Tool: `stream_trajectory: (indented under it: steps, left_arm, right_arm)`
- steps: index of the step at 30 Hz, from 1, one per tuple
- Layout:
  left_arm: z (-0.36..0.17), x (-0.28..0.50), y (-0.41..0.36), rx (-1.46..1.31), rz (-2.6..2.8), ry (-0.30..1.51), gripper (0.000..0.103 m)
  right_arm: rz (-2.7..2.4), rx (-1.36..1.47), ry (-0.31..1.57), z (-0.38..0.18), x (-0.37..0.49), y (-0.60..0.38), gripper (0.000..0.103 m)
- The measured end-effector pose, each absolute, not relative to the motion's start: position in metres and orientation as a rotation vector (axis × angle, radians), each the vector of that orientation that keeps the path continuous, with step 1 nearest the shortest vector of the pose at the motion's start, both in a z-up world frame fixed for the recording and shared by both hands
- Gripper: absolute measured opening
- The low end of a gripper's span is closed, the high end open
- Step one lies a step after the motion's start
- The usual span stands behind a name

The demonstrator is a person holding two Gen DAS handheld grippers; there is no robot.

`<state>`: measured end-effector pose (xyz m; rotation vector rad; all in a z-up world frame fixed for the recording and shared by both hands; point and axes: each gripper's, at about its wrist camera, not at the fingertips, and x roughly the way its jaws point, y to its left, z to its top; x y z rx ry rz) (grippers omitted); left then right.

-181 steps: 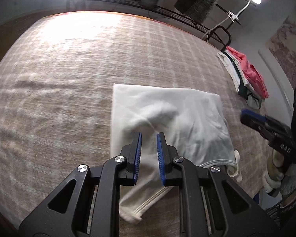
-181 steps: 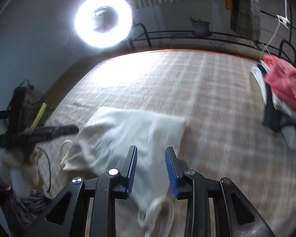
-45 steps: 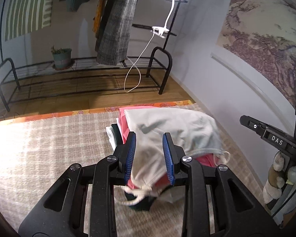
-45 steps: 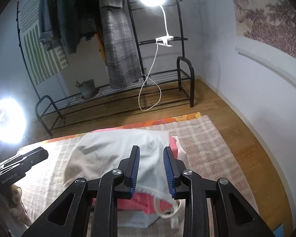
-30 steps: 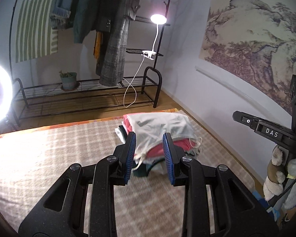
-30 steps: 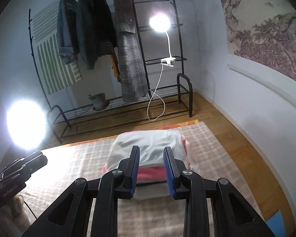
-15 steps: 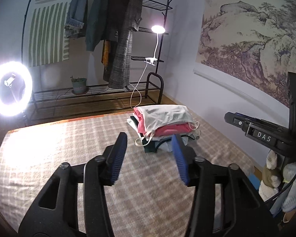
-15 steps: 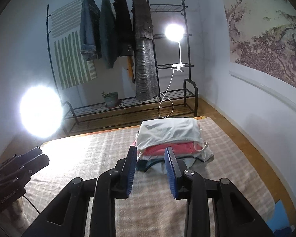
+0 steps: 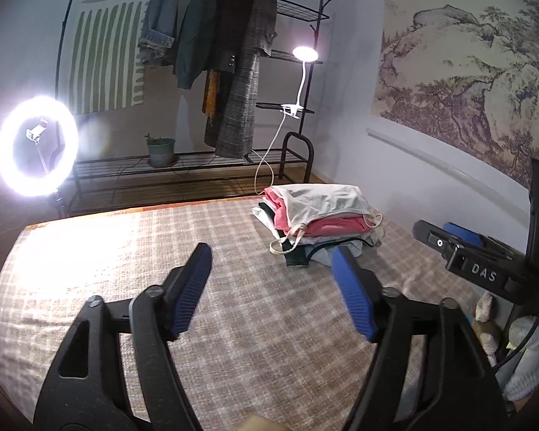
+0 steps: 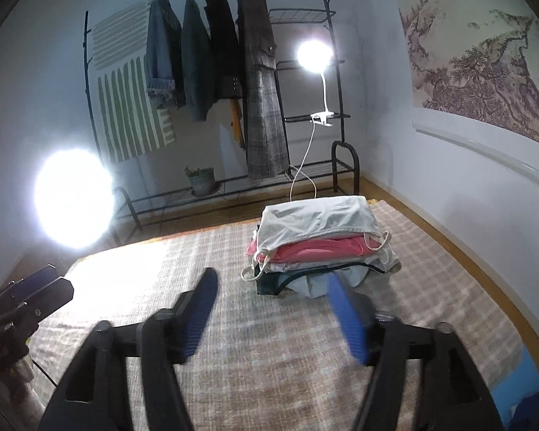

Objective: Fold small clothes

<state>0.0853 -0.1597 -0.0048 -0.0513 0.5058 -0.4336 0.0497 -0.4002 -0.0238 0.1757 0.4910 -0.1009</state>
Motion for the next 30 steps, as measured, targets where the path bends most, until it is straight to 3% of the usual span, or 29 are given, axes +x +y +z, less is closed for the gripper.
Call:
stream_trajectory:
  steps: [2,7,12,30]
  left_arm:
    - [-0.003,0.083,-0.158,-0.053,-0.426,0.494,0.081]
    - [0.003,0.071,-0.162,-0.009,-0.393,0.436,0.098]
    - [0.006,0.061,-0.162,0.001,-0.36,0.395,0.103]
    - [0.002,0.056,-0.159,0.015,-0.344,0.411,0.103]
  right_arm:
    - [-0.108,0.183,0.485,-0.025,0.05,-0.402,0.087]
    - [-0.142,0.183,0.43,-0.021,0.045,-0.406,0.103]
    - [-0.154,0.191,0.424,-0.021,0.044,-0.409,0.103]
    - [-0.137,0.198,0.437,-0.028,0.046,-0.404,0.103]
